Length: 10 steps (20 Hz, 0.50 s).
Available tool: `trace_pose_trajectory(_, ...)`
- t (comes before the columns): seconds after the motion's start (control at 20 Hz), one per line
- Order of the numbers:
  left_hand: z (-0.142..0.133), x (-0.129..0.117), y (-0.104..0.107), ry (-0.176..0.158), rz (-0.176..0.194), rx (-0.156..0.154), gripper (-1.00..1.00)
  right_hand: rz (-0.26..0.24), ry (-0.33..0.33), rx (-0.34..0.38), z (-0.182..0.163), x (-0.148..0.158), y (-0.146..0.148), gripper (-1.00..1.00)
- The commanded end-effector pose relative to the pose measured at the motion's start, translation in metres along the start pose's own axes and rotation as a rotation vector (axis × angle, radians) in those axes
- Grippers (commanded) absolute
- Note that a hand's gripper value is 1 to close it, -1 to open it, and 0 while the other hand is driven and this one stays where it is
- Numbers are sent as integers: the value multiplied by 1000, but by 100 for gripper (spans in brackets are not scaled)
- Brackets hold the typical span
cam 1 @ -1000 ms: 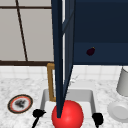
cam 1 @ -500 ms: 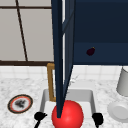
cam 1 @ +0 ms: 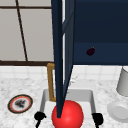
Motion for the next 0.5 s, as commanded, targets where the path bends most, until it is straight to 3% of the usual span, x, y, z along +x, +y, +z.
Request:
trace_pose_trajectory(0.0, 0, 0, 0, 0, 0, 0, 0, 8, -6, -27, 3, -4, -5, -100)
trace_pose_trajectory(0.45, 0, -1, 0, 6, -15, 7, 0, 8, -1, 2, 12, -7, -51, -100)
